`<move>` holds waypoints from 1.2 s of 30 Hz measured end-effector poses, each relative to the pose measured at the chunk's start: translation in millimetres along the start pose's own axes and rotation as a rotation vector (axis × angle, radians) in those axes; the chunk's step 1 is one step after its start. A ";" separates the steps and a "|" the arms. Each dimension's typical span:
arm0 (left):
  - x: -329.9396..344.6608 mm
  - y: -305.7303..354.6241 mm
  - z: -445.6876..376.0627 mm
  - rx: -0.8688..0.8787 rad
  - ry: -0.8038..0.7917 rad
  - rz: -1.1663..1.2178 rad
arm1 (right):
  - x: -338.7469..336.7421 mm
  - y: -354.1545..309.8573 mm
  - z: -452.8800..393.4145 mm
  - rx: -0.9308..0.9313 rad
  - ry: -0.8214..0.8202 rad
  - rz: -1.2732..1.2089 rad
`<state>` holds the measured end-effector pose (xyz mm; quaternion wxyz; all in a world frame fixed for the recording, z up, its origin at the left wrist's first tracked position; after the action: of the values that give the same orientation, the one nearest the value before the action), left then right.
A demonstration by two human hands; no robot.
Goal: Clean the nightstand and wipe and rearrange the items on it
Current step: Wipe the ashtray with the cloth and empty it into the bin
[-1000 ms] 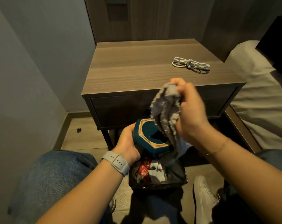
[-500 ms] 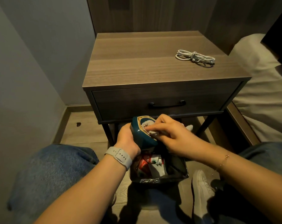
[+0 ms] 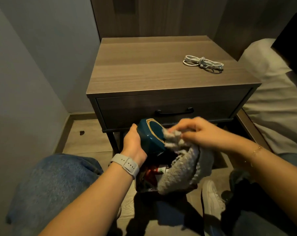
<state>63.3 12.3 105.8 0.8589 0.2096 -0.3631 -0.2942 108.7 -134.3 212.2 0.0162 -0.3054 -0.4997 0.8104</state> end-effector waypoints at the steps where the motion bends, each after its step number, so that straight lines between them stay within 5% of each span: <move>1: 1.4 2.0 -0.9 0.028 -0.016 -0.022 | -14.7 -2.3 -0.6 -0.020 0.115 -0.027; 4: 9.2 7.0 8.2 0.102 -0.029 -0.175 | -29.9 -14.5 -14.8 -0.090 0.376 0.091; 10: 31.7 6.1 22.2 0.152 -0.118 -0.341 | 16.6 -33.3 -27.1 -0.065 0.537 0.646; 20: 27.1 6.0 15.3 -0.050 -0.127 -0.016 | 97.7 3.6 16.0 -0.321 0.069 1.175; 22: 27.6 14.3 10.6 -0.052 -0.189 0.060 | 83.4 19.5 17.1 -0.230 0.109 1.007; 29: 14.5 12.4 10.6 -0.106 -0.235 0.186 | -0.6 24.1 54.2 -0.204 0.956 -0.353; 31: 20.3 6.3 15.5 -0.120 -0.253 0.198 | 14.0 18.8 35.4 -0.196 0.965 -0.588; 36: 27.5 -6.2 19.4 -0.119 -0.289 0.166 | 24.6 13.4 0.9 -0.140 1.008 -0.656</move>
<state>62.1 -13.3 128.6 0.8299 0.0833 -0.4810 -0.2702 92.0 -133.6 189.7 0.4798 -0.4822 -0.5508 0.4836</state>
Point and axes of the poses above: each hand's wrist, its own z-axis away from the middle knuckle, its own x-axis out of the palm, y = z × x, the point moved 7 cm from there along -z, towards the middle knuckle, and after that the axes turned 11 degrees about -y, right-handed, at the moved point
